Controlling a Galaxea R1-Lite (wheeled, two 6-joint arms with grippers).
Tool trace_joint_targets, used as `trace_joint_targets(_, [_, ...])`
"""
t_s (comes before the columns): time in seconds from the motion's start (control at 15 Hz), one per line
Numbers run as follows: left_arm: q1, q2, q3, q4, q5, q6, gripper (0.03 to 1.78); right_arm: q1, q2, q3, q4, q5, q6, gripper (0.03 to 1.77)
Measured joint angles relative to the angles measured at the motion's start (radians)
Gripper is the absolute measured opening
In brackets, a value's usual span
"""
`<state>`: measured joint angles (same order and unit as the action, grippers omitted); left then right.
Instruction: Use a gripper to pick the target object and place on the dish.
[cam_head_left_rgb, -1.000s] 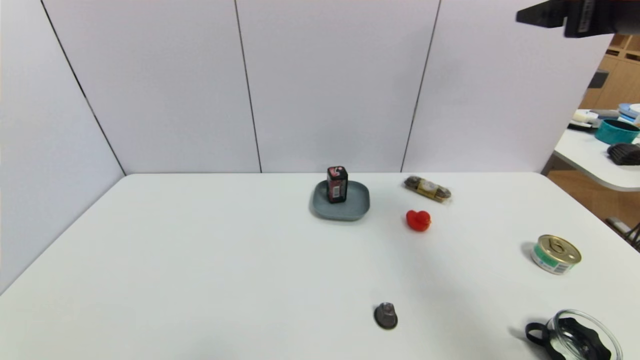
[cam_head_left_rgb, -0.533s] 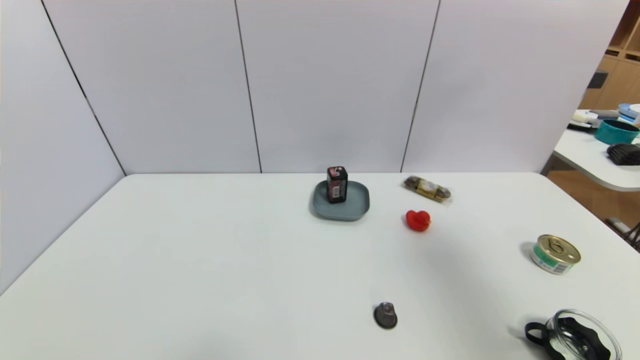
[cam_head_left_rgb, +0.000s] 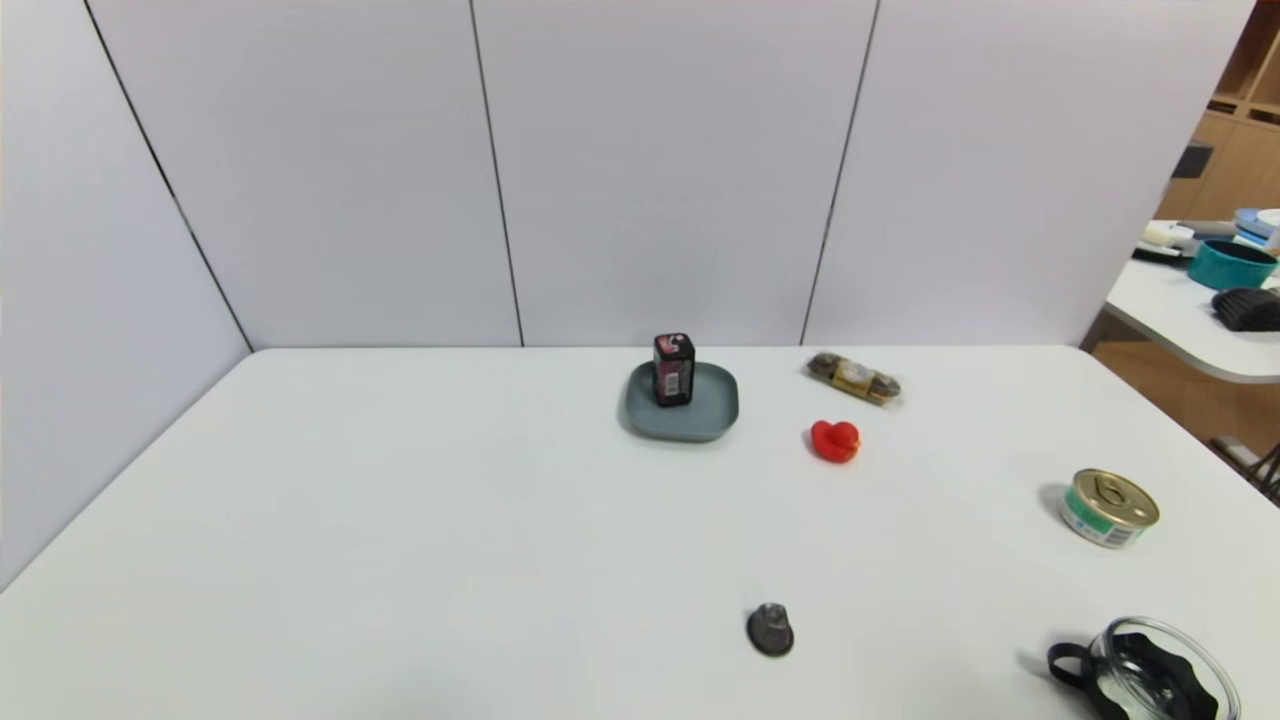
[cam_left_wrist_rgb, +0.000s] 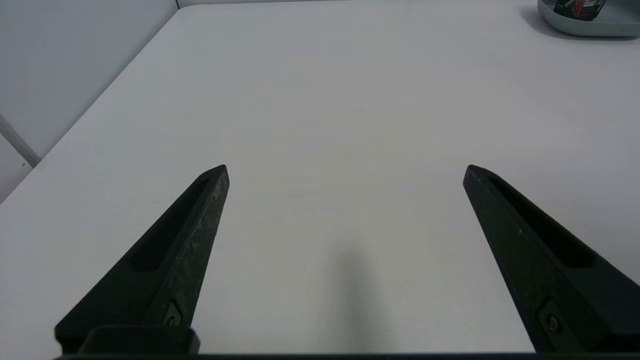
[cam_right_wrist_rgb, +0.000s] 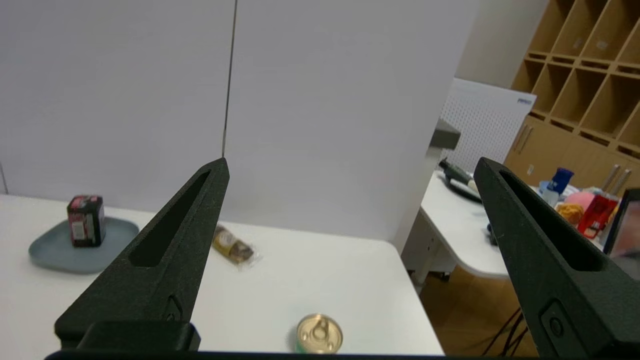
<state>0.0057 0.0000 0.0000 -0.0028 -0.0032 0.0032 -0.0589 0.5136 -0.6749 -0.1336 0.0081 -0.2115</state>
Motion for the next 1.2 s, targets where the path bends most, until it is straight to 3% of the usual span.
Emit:
trace_joint_targets(0.33, [0.0, 0.0, 0.0, 0.0, 0.0, 0.0, 1.69, 0.035, -0.266, 0.284, 0.112, 0.002, 0.031, 1.7])
trace_joint_targets(0.73, [0.0, 0.0, 0.0, 0.0, 0.0, 0.0, 1.69, 0.059, -0.471, 0.343, 0.4, 0.001, 0.07, 1.7])
trace_joint_targets(0.87, [0.0, 0.0, 0.0, 0.0, 0.0, 0.0, 1.69, 0.059, -0.498, 0.42, 0.367, -0.008, 0.094, 1.7])
trace_joint_targets(1.07, [0.0, 0.0, 0.0, 0.0, 0.0, 0.0, 1.69, 0.06, -0.514, 0.612, 0.144, -0.013, 0.1, 1.7])
trace_joint_targets(1.2, [0.0, 0.0, 0.0, 0.0, 0.0, 0.0, 1.69, 0.06, -0.516, 0.659, 0.087, -0.009, 0.14, 1.7])
